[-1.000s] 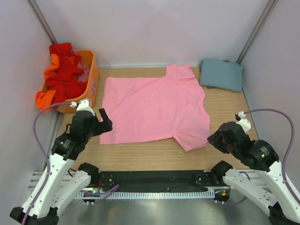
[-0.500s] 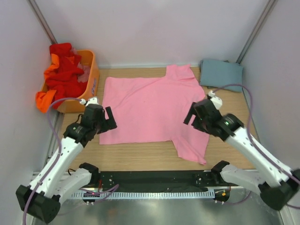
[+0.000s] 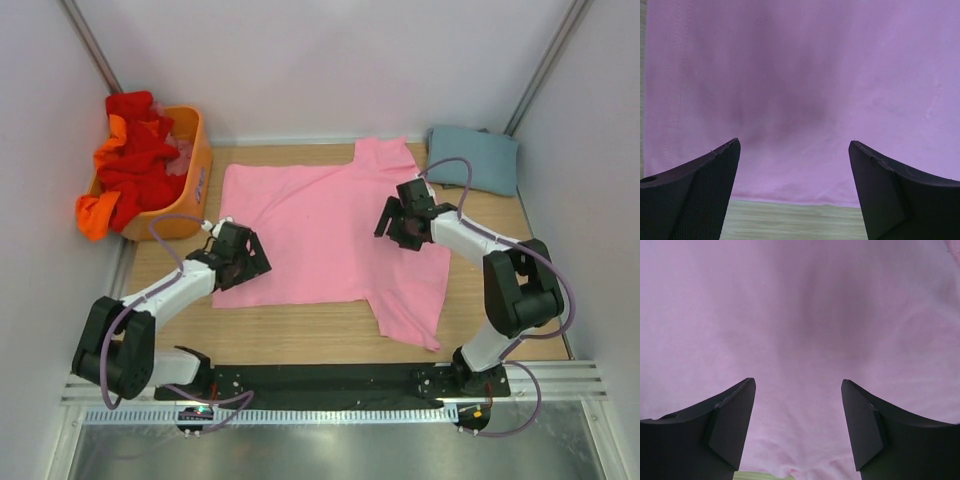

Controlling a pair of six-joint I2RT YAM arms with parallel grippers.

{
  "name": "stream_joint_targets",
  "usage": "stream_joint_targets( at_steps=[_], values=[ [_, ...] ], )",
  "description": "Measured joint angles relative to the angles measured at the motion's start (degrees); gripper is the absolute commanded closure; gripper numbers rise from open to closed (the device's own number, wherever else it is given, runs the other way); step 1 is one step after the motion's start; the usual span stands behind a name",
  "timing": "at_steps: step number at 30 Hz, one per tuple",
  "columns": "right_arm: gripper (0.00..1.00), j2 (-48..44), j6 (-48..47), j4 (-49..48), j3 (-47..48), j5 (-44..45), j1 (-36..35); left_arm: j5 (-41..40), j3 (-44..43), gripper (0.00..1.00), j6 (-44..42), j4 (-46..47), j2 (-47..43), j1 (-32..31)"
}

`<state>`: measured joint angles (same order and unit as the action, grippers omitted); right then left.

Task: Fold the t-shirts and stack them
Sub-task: Flatten the tshirt out

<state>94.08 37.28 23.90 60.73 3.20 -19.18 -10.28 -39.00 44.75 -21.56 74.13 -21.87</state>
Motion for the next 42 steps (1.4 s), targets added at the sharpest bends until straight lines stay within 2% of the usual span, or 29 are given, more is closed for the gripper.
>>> stream_joint_targets(
  at_steps=[8, 15, 21, 26, 32, 38, 42],
  values=[
    [0.23, -2.5, 0.5, -12.0, -11.9, -4.2, 0.0, -0.4, 3.0, 0.1, 0.4, 4.2, 2.5, -0.1],
    [0.21, -7.7, 2.7, -16.6, -19.3, -4.2, 0.0, -1.1, 4.1, 0.09, 1.4, 3.9, 1.1, -0.1],
    [0.19, -14.4, 4.9, -14.7, -24.7, -3.7, -0.2, -2.0, 8.1, 0.09, 2.8, -0.2, -6.0, -0.1],
    [0.13, -16.7, 4.5, -11.0, -25.2, -3.3, -0.4, -3.0, 9.0, 0.08, 2.8, -5.0, -10.0, -0.1],
    [0.07, -15.0, -0.4, -0.9, -15.5, -2.8, -0.5, -3.1, 5.1, 0.08, 2.3, -10.7, -12.0, -0.1],
    [0.04, -15.0, -5.0, 4.0, 0.1, 1.0, -0.4, -2.6, -6.8, 0.05, -0.7, -18.5, -17.0, -0.1],
    [0.05, -8.7, -7.3, 5.9, 12.4, 1.4, 1.9, -1.3, -16.6, 0.01, -6.1, -22.3, -18.9, -0.1]
  ],
)
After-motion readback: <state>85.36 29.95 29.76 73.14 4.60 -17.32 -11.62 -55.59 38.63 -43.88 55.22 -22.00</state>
